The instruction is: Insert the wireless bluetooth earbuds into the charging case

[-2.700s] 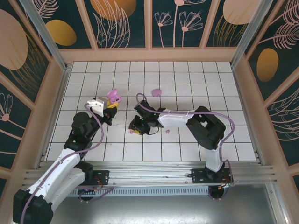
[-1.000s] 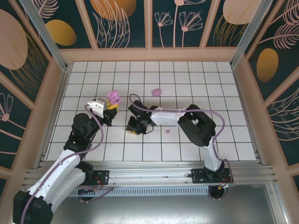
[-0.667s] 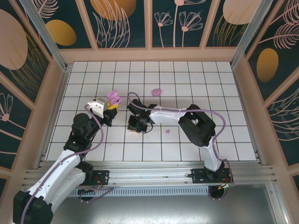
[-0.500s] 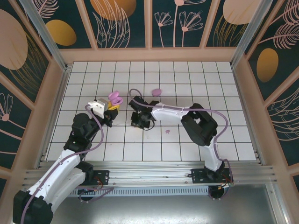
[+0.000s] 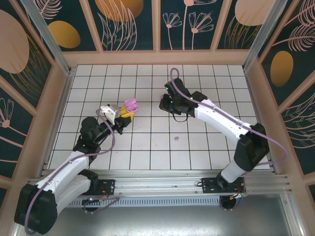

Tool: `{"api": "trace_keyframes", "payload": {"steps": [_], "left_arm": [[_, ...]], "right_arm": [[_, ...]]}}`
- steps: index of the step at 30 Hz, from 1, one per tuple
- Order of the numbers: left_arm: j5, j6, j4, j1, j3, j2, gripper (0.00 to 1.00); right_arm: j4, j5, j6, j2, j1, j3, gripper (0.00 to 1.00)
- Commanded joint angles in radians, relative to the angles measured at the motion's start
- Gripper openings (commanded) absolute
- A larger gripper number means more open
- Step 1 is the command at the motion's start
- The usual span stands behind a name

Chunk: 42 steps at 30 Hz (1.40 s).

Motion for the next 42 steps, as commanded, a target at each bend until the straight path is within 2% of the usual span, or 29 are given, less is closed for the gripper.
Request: {"api": "trace_keyframes", "payload": {"steps": [1, 9, 17, 33, 42], "left_arm": [[0.064, 0.027, 0.155, -0.018, 0.027, 0.056, 0.06], [0.021, 0.074, 0.200, -0.129, 0.167, 0.271, 0.06], [0.019, 0.100, 0.219, -0.187, 0.270, 0.402, 0.06], [0.021, 0.123, 0.214, -0.227, 0.322, 0.492, 0.05], [0.032, 0.116, 0.230, -0.235, 0.317, 0.502, 0.05]], "right_arm": [[-0.049, 0.009, -0.069, -0.073, -0.009, -0.027, 0.17], [-0.076, -0.030, -0.115, -0.203, -0.010, -0.006, 0.17], [-0.041, -0.078, -0.148, -0.277, -0.006, -0.029, 0.17], [-0.051, -0.078, -0.199, -0.173, 0.057, 0.042, 0.16], [-0.060, -0.053, -0.204, -0.132, 0.061, 0.081, 0.16]]}}
